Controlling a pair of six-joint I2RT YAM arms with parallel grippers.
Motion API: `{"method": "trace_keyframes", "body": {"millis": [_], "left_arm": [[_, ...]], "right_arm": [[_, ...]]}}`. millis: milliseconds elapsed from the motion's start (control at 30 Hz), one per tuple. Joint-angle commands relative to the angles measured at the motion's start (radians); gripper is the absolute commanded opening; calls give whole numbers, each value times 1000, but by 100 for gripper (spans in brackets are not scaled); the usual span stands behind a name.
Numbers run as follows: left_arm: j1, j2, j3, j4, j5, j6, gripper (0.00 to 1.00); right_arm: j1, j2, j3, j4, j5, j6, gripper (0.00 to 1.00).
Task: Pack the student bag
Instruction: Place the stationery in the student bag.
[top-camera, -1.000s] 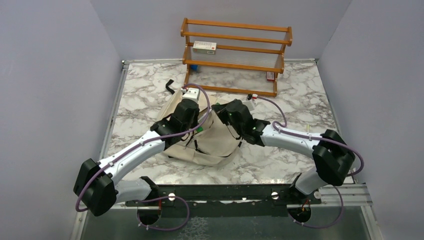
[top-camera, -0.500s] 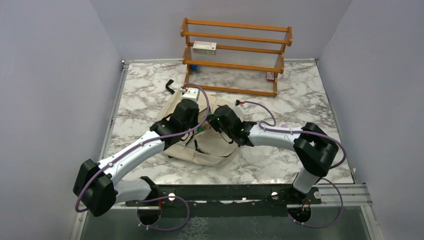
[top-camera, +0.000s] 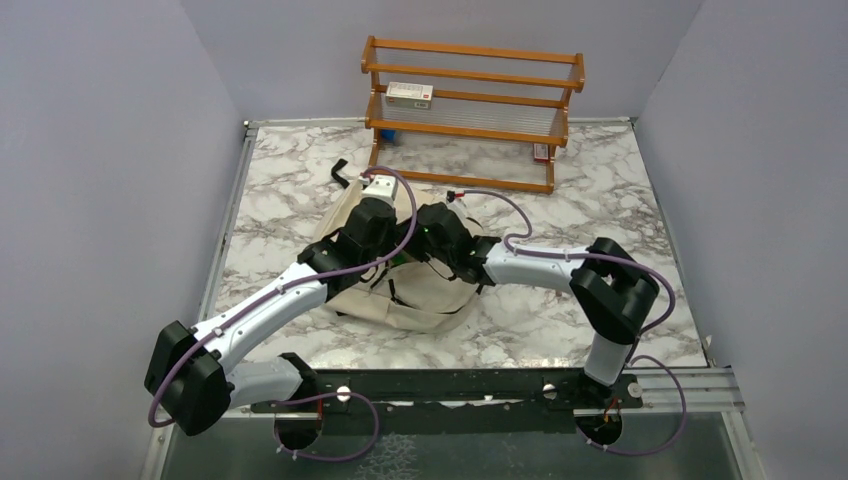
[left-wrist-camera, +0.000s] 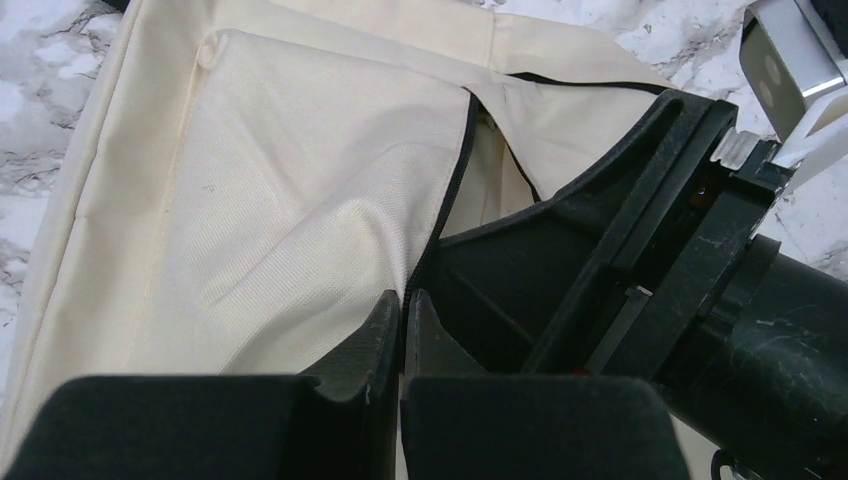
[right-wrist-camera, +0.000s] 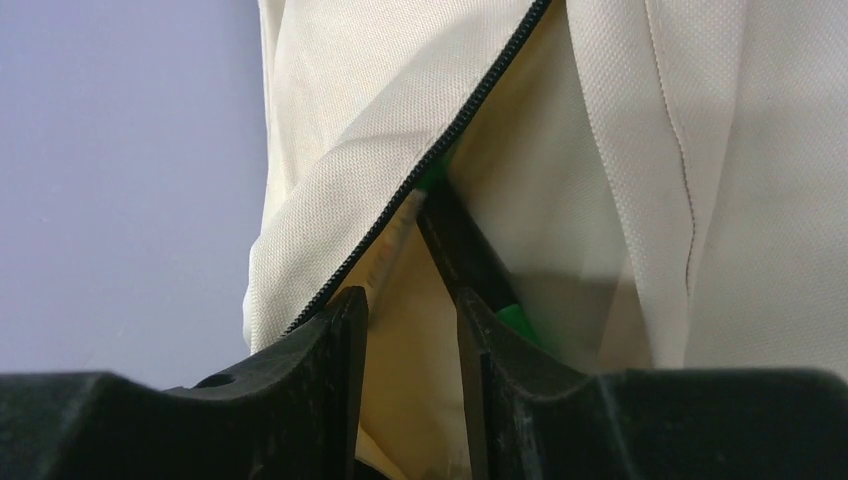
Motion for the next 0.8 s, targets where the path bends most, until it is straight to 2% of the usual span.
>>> {"method": "trace_keyframes", "body": {"millis": [0,133,267,500,633,767], "left_arm": [[1,-24,18,48,17,-13,0],[0,-22,17,47,15,-10,0],[0,-19,17,49,10,-11,0],[0,-6,22,56,15,-13,0],[0,8,28,58,24,-12,0],[1,17,35,59,24,-4,0]], "right_arm": [[5,-46,-12,-17,22,-60,42],[5,-124,-56,-45,88,-134,42],[5,-230,-91,-93,157,-281,42],[-14,-465,-212,-261,326,-454,49],[-140,-558,-246,-425,289,-502,50],[-380,-599,-261,-579,180,-574,56]]}}
